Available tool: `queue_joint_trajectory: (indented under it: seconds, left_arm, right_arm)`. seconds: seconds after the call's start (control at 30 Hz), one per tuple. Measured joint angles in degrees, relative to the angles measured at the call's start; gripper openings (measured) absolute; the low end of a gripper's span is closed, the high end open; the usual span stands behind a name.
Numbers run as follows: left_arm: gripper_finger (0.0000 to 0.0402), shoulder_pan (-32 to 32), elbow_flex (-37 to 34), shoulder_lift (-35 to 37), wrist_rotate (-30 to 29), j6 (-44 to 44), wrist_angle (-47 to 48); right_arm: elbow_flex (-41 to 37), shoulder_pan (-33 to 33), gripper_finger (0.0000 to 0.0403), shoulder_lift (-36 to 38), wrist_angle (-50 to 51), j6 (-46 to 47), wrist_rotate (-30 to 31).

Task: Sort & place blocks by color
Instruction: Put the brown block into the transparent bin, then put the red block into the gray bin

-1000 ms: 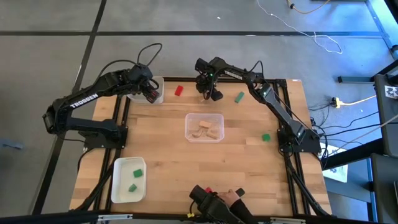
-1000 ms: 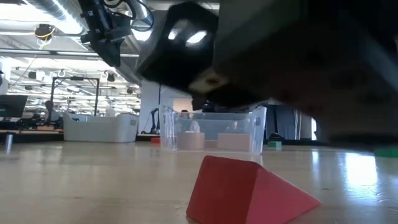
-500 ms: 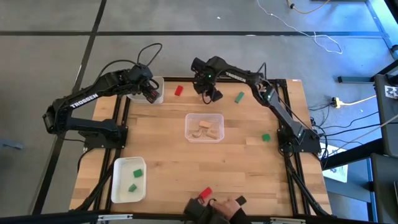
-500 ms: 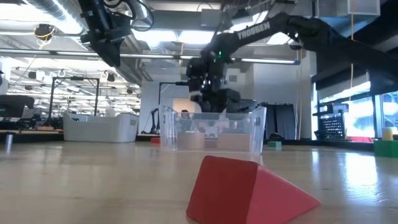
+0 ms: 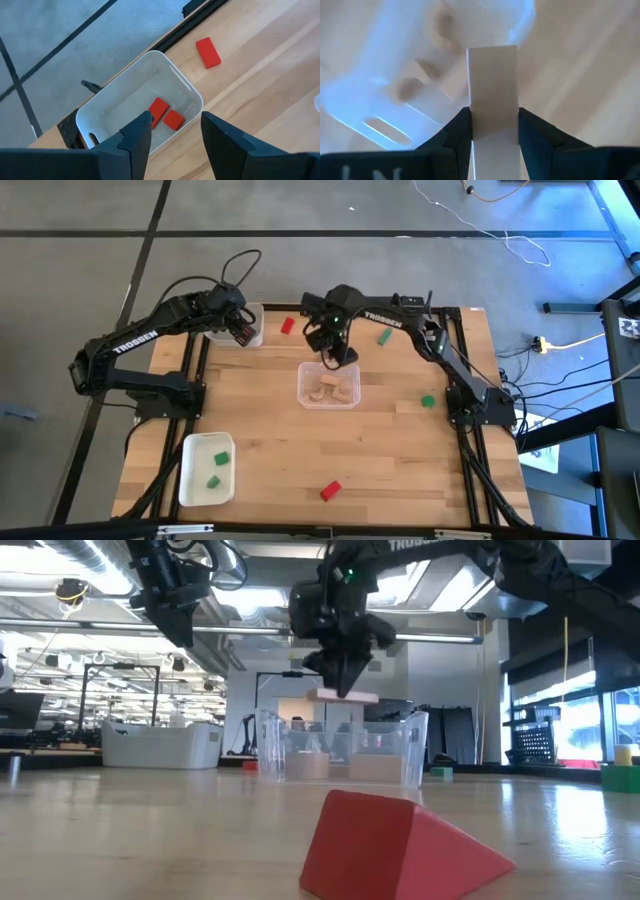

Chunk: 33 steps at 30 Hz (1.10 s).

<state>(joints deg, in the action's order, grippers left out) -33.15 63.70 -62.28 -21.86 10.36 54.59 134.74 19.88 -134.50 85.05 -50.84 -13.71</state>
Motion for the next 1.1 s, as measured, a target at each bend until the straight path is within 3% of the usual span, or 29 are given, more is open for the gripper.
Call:
queue_joint_trajectory:
  seconds: [0.17,0.43,0.73,0.9,1.1]
  left_arm:
    - [0.0163,0.0,0.0,0.0,0.0,-3.0,0.0]
    - [0.0163,0.0,0.0,0.0,0.0,-3.5,0.0]
    - [0.0163,0.0,0.0,0.0,0.1,-3.5,0.0]
    - [0.0163,0.0,0.0,0.0,0.1,-3.5,0.0]
    - [0.0163,0.0,0.0,0.0,0.1,-3.5,0.0]
  right_arm:
    - [-0.7,-4.2,0.0129,0.2,-0.2,4.5,-7.4]
    - [-6.5,-9.1,0.0129,0.3,-7.3,5.8,-5.5]
    - [-15.8,-10.0,0.0129,0.2,-17.0,5.6,-2.2]
    - [-17.6,-9.9,0.0175,0.2,-18.6,5.7,-7.2]
    - [-17.8,-9.4,0.0201,0.2,-18.7,5.6,-7.4]
